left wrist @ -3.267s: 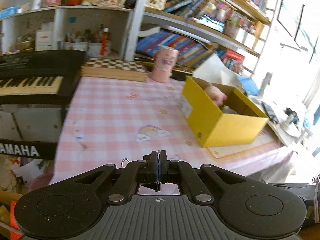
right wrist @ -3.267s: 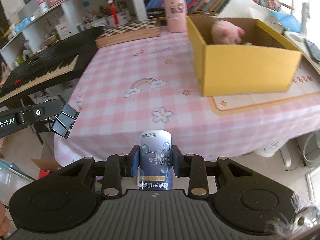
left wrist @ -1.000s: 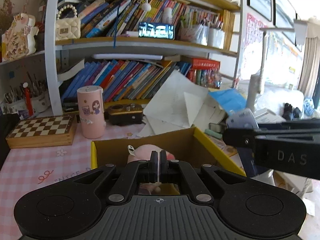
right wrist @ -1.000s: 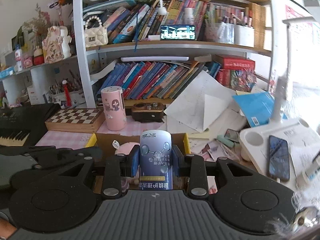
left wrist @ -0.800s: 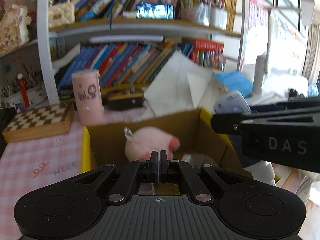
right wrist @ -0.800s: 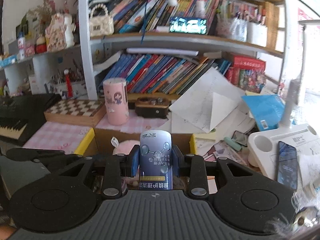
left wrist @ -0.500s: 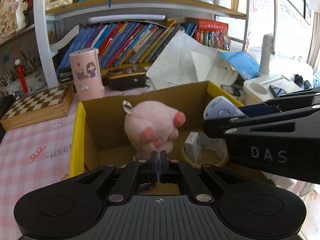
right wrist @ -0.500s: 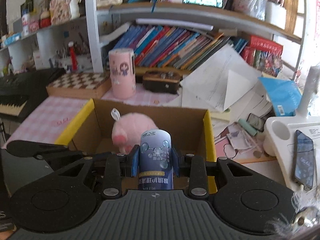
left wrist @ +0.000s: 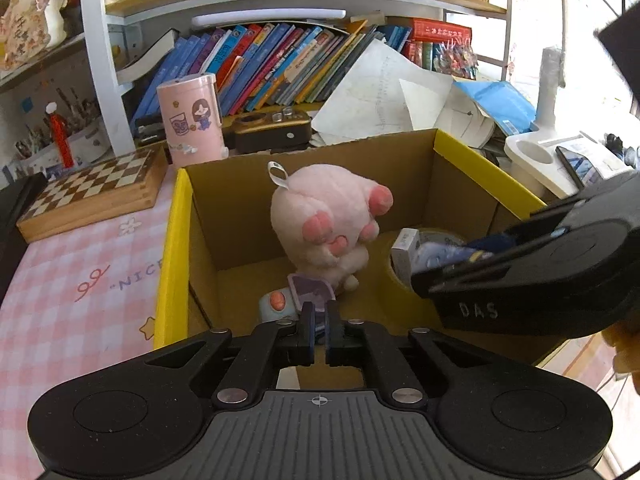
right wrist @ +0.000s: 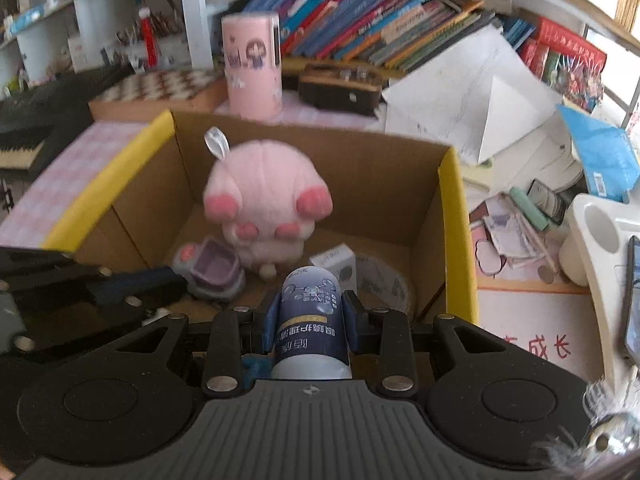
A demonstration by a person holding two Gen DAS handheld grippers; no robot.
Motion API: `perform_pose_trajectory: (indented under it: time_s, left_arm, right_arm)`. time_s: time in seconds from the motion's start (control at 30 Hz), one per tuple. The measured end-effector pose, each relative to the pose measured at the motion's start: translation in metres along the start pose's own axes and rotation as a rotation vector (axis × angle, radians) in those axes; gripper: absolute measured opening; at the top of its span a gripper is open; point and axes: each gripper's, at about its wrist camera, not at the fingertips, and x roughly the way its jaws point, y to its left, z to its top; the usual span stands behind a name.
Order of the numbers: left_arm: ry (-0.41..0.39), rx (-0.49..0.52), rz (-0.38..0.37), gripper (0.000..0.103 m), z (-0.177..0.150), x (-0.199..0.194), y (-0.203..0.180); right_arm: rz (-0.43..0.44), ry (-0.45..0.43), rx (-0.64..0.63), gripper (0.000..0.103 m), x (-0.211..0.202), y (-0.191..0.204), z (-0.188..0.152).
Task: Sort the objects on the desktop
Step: 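Lower the spray bottle and binder clip into the yellow box and open both grippers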
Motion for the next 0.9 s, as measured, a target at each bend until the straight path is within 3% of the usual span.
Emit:
perform_pose_trajectory:
  time_s: [0.27,0.33,0.47,0.6,0.8,0.9]
  left_arm:
    - [-0.022,-0.012,0.022,0.013,-0.001,-0.012,0.001]
    - [-0.053,-0.013,0.034,0.026,-0.002,-0.02,0.0]
    - [-0.115,-0.017,0.059,0.037,-0.003,-0.042,-0.001]
    - [-0.177,-0.04,0.086,0.066,-0.005,-0.069,0.002]
    - [-0.225,-0.082,0.141,0.086,-0.018,-0.107,0.015]
    - [-0.237,-0.101,0.172,0.09,-0.029,-0.126,0.024]
  right_arm:
    - [0.005,0.002,0.017,0.032,0.002,-0.002,-0.005]
    - [0.017,-0.018,0.032,0.036,-0.003,-0.003,-0.005]
    - [0.018,-0.096,0.064,0.039,-0.022,-0.005,-0.007]
    - [-0.008,-0.173,0.127,0.041,-0.047,-0.007,-0.015]
    - [-0.036,-0.272,0.163,0.045,-0.086,0.004,-0.034]
    - [-0.051,-0.307,0.174,0.049,-0.101,0.016,-0.047]
